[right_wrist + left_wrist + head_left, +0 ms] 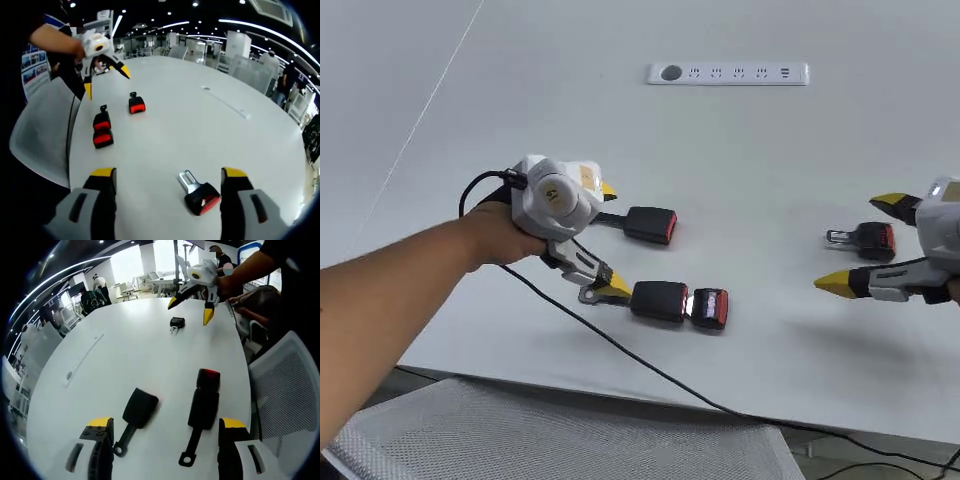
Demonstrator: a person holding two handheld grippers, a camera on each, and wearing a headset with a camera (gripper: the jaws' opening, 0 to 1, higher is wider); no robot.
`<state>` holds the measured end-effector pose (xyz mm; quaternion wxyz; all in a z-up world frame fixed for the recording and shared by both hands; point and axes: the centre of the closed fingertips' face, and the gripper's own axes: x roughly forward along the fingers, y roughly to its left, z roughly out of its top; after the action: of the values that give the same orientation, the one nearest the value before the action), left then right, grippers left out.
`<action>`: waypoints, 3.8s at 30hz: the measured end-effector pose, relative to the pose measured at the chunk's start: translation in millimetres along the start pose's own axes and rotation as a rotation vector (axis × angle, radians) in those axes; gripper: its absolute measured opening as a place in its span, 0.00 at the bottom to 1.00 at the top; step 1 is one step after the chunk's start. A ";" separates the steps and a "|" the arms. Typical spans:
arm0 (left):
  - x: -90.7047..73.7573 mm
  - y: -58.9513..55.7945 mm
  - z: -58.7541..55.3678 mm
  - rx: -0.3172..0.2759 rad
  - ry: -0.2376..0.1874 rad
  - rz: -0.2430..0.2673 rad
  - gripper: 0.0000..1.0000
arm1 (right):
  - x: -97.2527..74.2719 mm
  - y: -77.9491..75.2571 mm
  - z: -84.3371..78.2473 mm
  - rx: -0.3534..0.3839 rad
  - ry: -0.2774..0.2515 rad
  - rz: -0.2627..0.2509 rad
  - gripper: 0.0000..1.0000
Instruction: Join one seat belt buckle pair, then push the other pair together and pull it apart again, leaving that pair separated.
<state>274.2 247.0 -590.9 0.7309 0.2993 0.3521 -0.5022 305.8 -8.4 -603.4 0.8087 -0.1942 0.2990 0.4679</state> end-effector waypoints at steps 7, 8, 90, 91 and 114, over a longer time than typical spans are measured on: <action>5.0 16.8 0.2 0.077 0.019 -0.006 0.86 | -3.7 -21.9 -18.0 0.008 0.046 0.022 0.82; 6.3 18.6 -1.1 0.081 0.024 -0.015 0.84 | -4.6 -25.3 -20.2 0.016 0.048 0.026 0.82; 87.7 56.8 -23.9 0.129 0.147 -0.173 0.36 | 36.8 -40.0 -59.6 -0.196 0.241 0.357 0.34; 87.8 56.9 -23.9 0.129 0.149 -0.174 0.36 | 37.6 -38.8 -58.0 -0.196 0.237 0.360 0.34; 87.0 56.3 -25.4 0.106 0.159 -0.168 0.35 | 92.2 9.4 -5.9 -0.185 0.131 0.387 0.34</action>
<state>343.5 239.4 -671.6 0.6393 0.3460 0.4057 -0.5541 331.1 51.7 -669.5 0.6616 -0.2366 0.3383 0.6260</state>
